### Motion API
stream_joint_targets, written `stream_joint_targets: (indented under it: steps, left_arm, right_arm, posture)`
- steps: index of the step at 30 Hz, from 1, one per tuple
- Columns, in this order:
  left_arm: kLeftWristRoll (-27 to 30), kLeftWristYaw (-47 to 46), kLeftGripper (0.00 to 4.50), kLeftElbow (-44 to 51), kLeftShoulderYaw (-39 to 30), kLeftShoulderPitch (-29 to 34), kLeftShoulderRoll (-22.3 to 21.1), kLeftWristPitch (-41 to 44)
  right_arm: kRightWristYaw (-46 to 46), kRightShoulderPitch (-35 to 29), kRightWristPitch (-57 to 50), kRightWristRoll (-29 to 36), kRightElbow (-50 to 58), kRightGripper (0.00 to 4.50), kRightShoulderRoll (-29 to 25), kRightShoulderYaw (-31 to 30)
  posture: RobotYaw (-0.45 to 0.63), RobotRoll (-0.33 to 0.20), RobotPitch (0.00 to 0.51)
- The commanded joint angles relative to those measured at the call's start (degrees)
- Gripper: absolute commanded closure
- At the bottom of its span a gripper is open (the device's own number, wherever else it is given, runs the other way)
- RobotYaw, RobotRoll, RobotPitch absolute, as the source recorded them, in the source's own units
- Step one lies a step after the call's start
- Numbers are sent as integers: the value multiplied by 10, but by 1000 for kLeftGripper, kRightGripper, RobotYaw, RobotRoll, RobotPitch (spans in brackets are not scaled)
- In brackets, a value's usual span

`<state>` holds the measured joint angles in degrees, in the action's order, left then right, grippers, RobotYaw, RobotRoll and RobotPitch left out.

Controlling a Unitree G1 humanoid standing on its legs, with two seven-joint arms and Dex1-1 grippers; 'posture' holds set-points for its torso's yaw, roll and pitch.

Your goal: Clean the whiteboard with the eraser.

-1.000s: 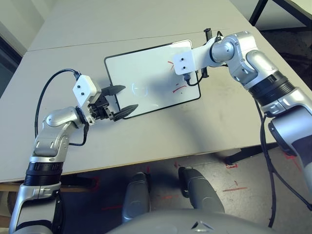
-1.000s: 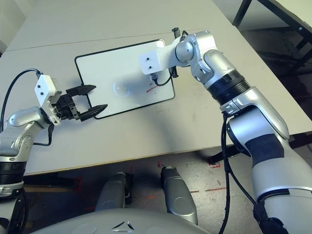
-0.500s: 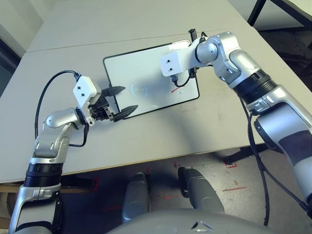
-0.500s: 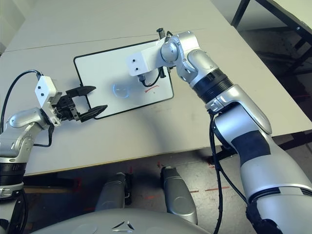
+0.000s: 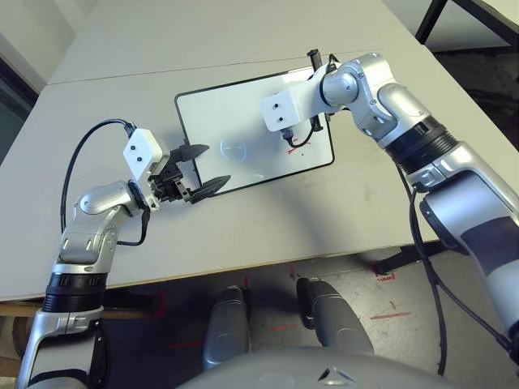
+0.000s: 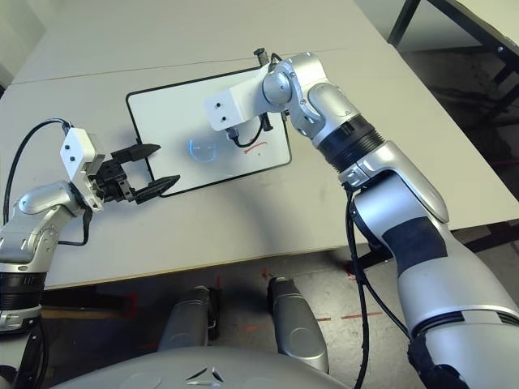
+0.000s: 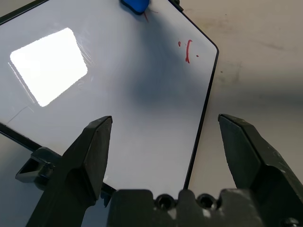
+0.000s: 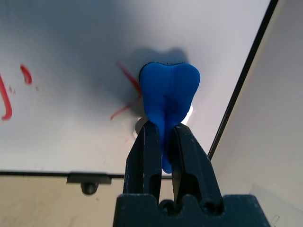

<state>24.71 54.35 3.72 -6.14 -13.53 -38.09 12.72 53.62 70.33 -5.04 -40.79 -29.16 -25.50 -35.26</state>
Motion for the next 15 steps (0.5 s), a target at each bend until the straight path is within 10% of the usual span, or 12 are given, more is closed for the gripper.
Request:
stream_joint_targets:
  steps: [1,15]
  left_arm:
    - [-8,1,0,-2,7,-5,4,-6]
    - [-11,1,0,-7,9,-8,9,-8]
  right_arm:
    - [14,-24,-1,-16,0,4407,-21,-6]
    - [19,-37,-9,-23,15,4410,-23,1]
  posture:
    - [-93,0,119]
    - [-93,0,120]
